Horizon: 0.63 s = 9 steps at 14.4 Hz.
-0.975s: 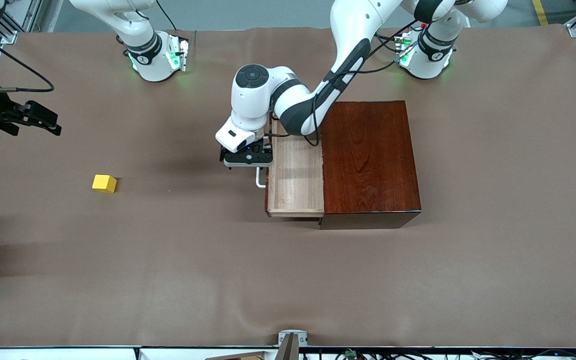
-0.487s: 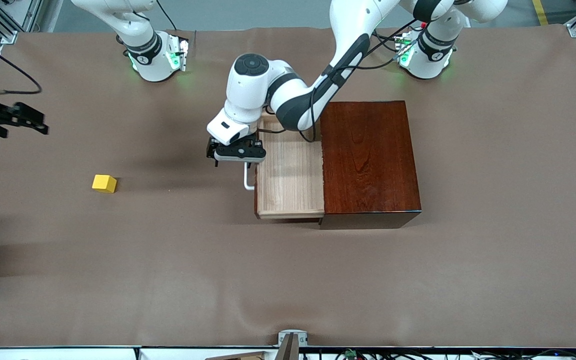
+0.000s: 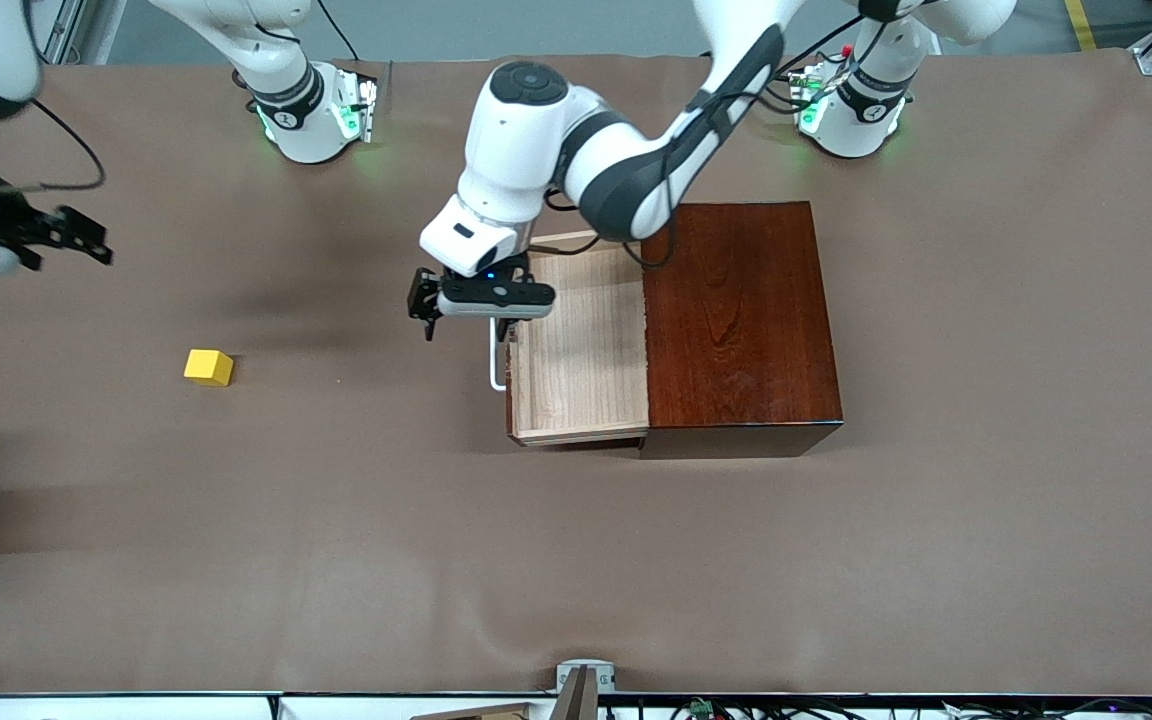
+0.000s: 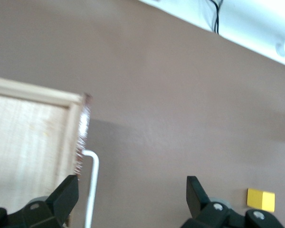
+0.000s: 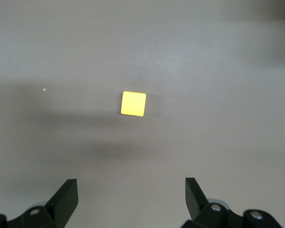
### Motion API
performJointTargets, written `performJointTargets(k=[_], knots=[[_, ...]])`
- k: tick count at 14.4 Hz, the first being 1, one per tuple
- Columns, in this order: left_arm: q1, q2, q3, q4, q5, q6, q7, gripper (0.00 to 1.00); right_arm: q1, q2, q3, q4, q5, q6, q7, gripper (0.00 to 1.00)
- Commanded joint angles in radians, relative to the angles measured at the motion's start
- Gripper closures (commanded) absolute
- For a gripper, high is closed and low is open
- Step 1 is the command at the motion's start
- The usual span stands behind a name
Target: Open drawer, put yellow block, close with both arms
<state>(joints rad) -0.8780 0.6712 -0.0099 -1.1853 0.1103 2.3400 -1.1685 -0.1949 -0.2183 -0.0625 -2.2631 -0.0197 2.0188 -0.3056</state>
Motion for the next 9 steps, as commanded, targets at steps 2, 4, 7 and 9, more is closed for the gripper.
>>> performJointTargets(k=[2,4,7,9], knots=[[0.091,-0.110,-0.001,-0.022,-0.017,-0.141,0.000,0.00,0.022,0.138,0.007,-0.085,-0.011,0.191,0.049,0.00],[0.149,-0.142,-0.001,-0.030,-0.017,-0.203,0.007,0.00,0.020,0.223,0.007,-0.114,-0.005,0.286,0.071,0.00],[0.229,-0.170,-0.007,-0.042,-0.017,-0.277,0.048,0.00,0.014,0.360,0.007,-0.136,0.001,0.458,0.072,0.00],[0.286,-0.183,-0.008,-0.050,-0.018,-0.332,0.117,0.00,0.018,0.446,0.009,-0.135,0.003,0.561,0.077,0.00]])
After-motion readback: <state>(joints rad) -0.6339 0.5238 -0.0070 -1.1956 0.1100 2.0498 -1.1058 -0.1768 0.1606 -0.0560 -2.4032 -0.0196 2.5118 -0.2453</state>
